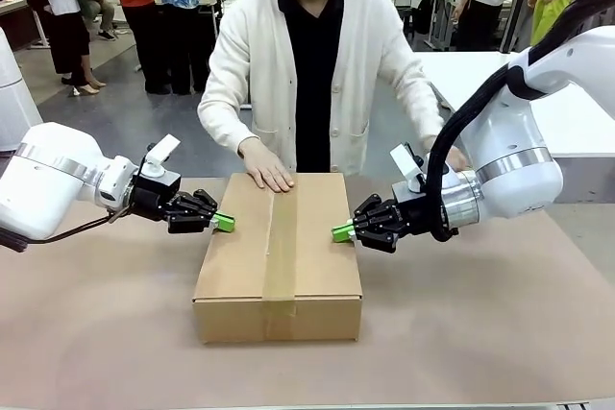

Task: Wrap the clocks to prevent damage.
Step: After the human seals the box with tape, release both hands from the side flaps of the Package Box.

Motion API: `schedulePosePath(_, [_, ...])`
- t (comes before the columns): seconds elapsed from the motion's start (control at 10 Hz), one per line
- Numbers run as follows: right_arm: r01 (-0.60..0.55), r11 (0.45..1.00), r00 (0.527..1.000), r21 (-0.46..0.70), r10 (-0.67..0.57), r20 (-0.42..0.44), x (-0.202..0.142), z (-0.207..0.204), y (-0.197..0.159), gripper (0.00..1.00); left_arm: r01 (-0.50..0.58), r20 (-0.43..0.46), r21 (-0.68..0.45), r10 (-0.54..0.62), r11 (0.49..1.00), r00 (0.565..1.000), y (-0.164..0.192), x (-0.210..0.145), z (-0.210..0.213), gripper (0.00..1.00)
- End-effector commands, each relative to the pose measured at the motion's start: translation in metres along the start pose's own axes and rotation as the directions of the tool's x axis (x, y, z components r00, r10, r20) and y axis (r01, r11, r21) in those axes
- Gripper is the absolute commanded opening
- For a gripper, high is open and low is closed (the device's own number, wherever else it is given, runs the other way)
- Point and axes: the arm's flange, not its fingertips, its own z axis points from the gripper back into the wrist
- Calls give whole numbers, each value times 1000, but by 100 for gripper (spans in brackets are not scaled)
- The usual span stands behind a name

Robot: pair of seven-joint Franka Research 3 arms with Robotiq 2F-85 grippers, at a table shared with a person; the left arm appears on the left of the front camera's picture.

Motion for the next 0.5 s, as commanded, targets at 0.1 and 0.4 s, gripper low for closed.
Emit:
schedulePosePath(0.1, [5,1000,1000,-1,-5,-2,-3,-1,0,4,-3,-2,5,3,1000,1000,1,-2,-2,5])
schedulePosePath(0.4, [5,1000,1000,-1,-5,-2,-3,-1,0,4,-3,-2,5,3,1000,1000,1,-2,-2,5])
